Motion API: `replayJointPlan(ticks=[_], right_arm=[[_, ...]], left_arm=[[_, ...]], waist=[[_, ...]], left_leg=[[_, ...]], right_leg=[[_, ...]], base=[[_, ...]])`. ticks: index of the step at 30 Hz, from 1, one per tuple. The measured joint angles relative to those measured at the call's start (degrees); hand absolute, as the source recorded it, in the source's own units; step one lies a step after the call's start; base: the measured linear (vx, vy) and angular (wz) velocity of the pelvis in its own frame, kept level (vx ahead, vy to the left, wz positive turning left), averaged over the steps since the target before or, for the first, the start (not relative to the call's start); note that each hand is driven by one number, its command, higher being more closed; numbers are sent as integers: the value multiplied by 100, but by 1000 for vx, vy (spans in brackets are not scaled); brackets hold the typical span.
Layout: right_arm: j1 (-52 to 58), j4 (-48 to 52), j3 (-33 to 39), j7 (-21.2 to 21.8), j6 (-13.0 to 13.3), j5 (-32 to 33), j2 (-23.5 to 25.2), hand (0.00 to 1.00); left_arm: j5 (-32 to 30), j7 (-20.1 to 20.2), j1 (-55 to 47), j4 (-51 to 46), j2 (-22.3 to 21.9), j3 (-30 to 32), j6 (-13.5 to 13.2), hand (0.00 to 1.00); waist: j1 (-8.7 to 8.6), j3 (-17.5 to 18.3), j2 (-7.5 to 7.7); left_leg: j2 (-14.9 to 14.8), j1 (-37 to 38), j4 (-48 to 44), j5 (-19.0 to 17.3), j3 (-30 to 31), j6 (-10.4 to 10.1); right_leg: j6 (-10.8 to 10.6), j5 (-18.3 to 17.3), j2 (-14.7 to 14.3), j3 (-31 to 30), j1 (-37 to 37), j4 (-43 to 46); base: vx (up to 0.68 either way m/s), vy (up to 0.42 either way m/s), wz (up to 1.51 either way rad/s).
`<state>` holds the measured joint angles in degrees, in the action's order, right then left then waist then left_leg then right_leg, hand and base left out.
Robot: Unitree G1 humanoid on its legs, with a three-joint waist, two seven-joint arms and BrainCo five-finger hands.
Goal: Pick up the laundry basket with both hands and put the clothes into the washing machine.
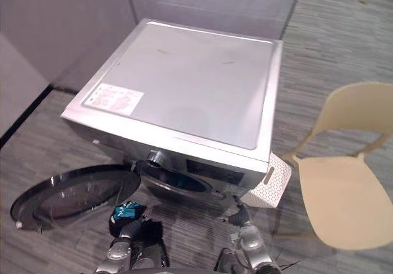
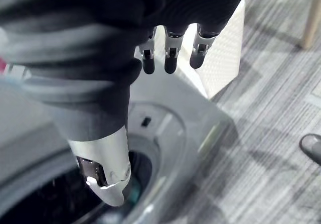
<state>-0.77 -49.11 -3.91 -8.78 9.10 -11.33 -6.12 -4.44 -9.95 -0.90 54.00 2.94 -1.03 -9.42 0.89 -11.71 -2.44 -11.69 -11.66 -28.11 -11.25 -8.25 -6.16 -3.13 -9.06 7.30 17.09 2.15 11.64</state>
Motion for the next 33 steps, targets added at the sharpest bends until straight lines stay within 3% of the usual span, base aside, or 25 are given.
replayJointPlan(ticks=[1, 4, 7, 9, 11, 16, 21, 27, 33], right_arm=[[37, -1, 1, -3, -17, -3, -48, 0], [189, -5, 82, 5, -60, -1, 54, 0], [220, 10, 98, 6, -57, 40, 107, 0], [70, 123, 100, -1, -50, 101, 77, 0], [-373, 415, 95, -79, -47, 183, -25, 0], [-912, 1342, -8, -368, -62, 403, -98, 0], [-922, 2579, -119, -616, -53, 406, 184, 0], [-913, 3583, -43, -759, -34, 406, 314, 0], [-752, 4173, 3, -732, 150, 399, 406, 0]], left_arm=[[29, -5, -9, -8, 0, -73, -3, 100], [43, -7, 174, -59, 156, -218, -6, 100], [171, -9, 202, -319, 184, -360, -4, 100], [342, -38, 222, -759, 195, -361, -6, 100], [687, -170, 500, -1448, 224, -357, -64, 100], [1391, -578, 1384, -2395, 130, -519, -152, 100], [1397, -1057, 2427, -3652, -122, -577, -257, 100], [1330, -1674, 3562, -4171, -117, -452, -275, 100], [1195, -2324, 5006, -4411, 598, -320, 38, 100]], waist=[[-3, 65, -122], [-21, 58, 67], [-22, -27, 108], [-36, -254, 95], [-110, -734, 111], [-159, -1427, 133], [-151, -1461, 172], [-147, -1471, 194], [-174, -1474, 237]], left_leg=[[24, 49, 458, 276, 131, -32], [206, 203, 597, 181, 37, -30], [373, 156, 387, 178, 42, -26], [377, -180, -106, 29, 39, 91], [340, -967, -915, -278, 112, 170], [31, -2606, -2508, -765, 172, 300], [-269, -4295, -3910, -1082, 338, 342], [-449, -5602, -4927, -1170, 595, 324], [-516, -6826, -5711, -1204, 918, 317]], right_leg=[[-52, -26, -102, -93, -64, 65], [-281, -187, 142, -139, -182, 269], [-357, -450, 421, -149, -441, 913], [-309, -722, 552, -158, -874, 1657], [-252, -1162, 728, -245, -1777, 2808], [-166, -1652, 885, -595, -3499, 4537], [-61, -1979, 891, -819, -5193, 5941], [68, -2167, 858, -964, -6450, 6976], [219, -2281, 845, -960, -7544, 7779]], base=[[156, 172, -87], [97, 98, -18], [-26, 48, 11], [-143, -9, 6], [-254, -26, 12], [-272, -4, -14], [-215, -10, -14], [-119, -46, -8], [-66, -63, -4]])
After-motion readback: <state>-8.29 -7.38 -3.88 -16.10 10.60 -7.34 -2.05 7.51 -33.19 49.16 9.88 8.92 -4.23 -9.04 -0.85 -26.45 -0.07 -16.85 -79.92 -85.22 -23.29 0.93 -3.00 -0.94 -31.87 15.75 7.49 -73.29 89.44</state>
